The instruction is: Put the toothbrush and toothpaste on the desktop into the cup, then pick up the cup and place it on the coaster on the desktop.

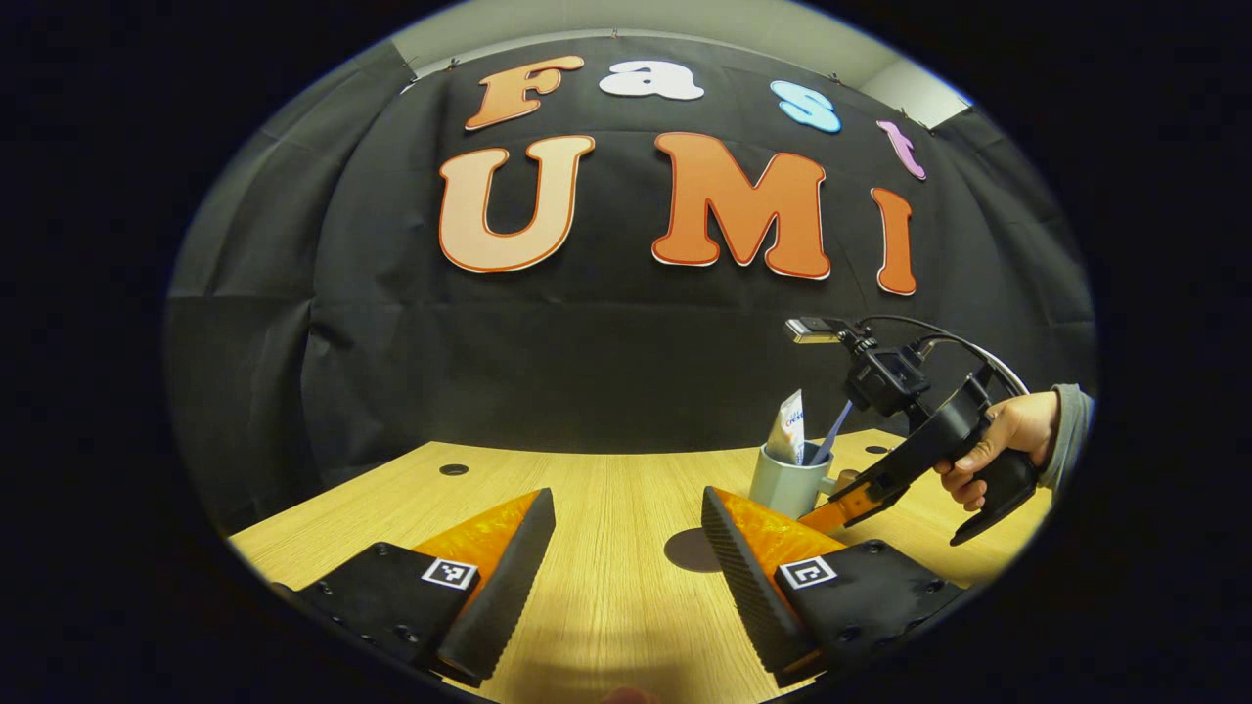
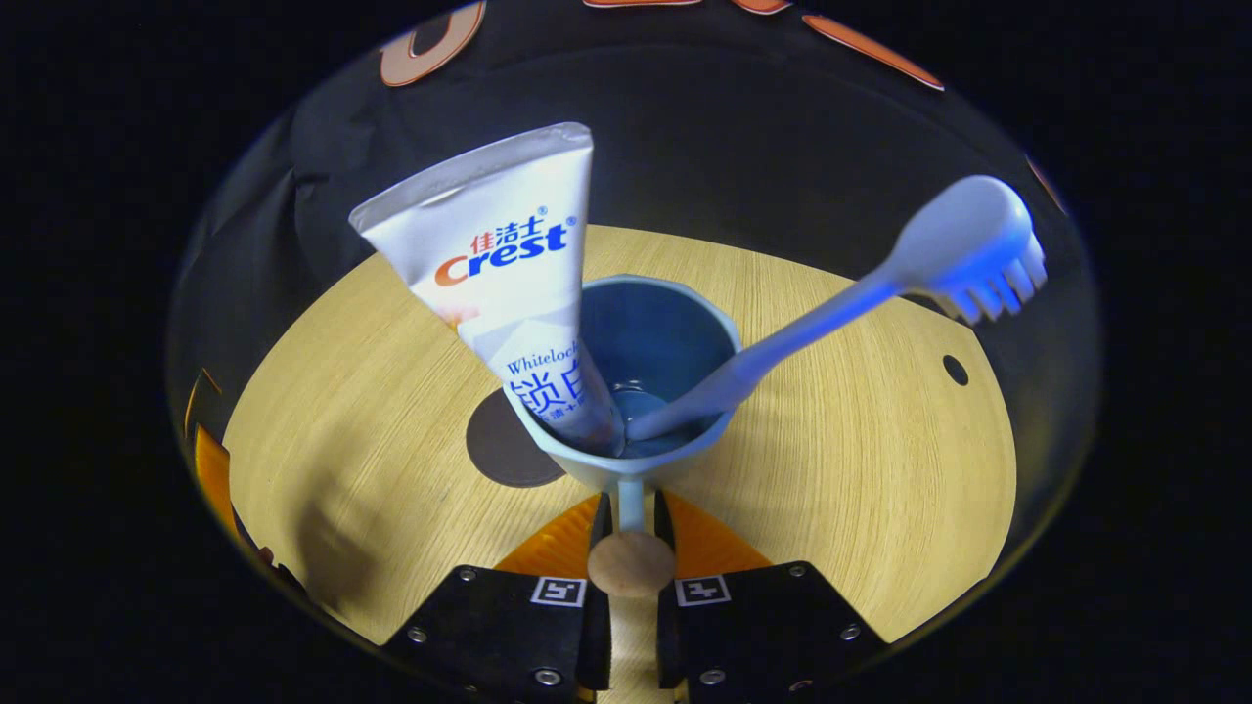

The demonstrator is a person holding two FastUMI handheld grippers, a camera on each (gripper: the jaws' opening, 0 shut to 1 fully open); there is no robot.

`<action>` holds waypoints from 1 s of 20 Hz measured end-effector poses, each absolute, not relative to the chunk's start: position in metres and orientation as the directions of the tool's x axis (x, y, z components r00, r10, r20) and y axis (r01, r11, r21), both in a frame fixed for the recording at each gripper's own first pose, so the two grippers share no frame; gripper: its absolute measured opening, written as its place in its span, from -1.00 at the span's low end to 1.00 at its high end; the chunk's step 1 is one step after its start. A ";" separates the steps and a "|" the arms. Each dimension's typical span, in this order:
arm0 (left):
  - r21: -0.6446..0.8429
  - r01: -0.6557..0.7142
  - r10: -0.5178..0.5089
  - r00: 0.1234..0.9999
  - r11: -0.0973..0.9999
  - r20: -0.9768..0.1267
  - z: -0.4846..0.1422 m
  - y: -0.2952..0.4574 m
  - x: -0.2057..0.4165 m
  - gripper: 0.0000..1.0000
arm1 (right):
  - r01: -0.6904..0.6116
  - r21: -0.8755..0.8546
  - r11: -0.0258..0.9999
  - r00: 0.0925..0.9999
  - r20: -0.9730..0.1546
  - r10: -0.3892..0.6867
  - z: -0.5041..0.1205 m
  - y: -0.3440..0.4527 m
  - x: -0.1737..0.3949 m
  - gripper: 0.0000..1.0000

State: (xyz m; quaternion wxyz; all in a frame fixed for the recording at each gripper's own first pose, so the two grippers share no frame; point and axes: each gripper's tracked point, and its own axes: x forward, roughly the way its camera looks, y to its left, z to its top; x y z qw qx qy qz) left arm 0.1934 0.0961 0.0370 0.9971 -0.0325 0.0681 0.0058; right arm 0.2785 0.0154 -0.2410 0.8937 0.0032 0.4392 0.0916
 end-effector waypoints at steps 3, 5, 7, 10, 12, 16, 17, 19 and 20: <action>-0.061 -0.020 0.011 0.991 0.998 -0.134 0.038 0.099 0.191 0.92 | -0.174 0.104 0.979 0.592 -0.784 0.188 -0.241 0.018 0.279 -0.63; -0.058 -0.023 0.015 0.991 0.998 -0.134 0.037 0.102 0.190 0.92 | -0.190 0.100 0.977 0.592 -0.782 0.195 -0.242 0.017 0.281 -0.63; -0.054 -0.029 0.021 0.990 0.998 -0.139 0.034 0.104 0.190 0.92 | -0.201 0.096 0.975 0.590 -0.782 0.199 -0.242 0.014 0.282 -0.63; -0.054 -0.033 0.025 0.990 0.998 -0.142 0.031 0.107 0.189 0.92 | -0.215 0.105 0.971 0.586 -0.782 0.214 -0.241 0.016 0.282 -0.63; -0.052 -0.039 0.031 0.989 0.998 -0.144 0.030 0.110 0.188 0.92 | -0.229 0.107 0.968 0.584 -0.780 0.225 -0.241 0.017 0.283 -0.63; -0.053 -0.045 0.036 0.988 0.998 -0.149 0.027 0.114 0.187 0.92 | -0.259 0.113 0.959 0.569 -0.785 0.246 -0.243 0.016 0.284 -0.63; -0.054 -0.048 0.040 0.988 0.997 -0.151 0.026 0.115 0.186 0.92 | -0.259 0.116 0.959 0.564 -0.788 0.247 -0.242 0.015 0.285 -0.63; -0.060 -0.057 0.047 0.987 0.997 -0.152 0.024 0.119 0.185 0.92 | -0.266 0.115 0.957 0.557 -0.792 0.250 -0.239 0.014 0.285 -0.63; -0.062 -0.062 0.052 0.987 0.996 -0.154 0.023 0.121 0.184 0.92 | -0.266 0.118 0.957 0.551 -0.796 0.252 -0.240 0.014 0.284 -0.63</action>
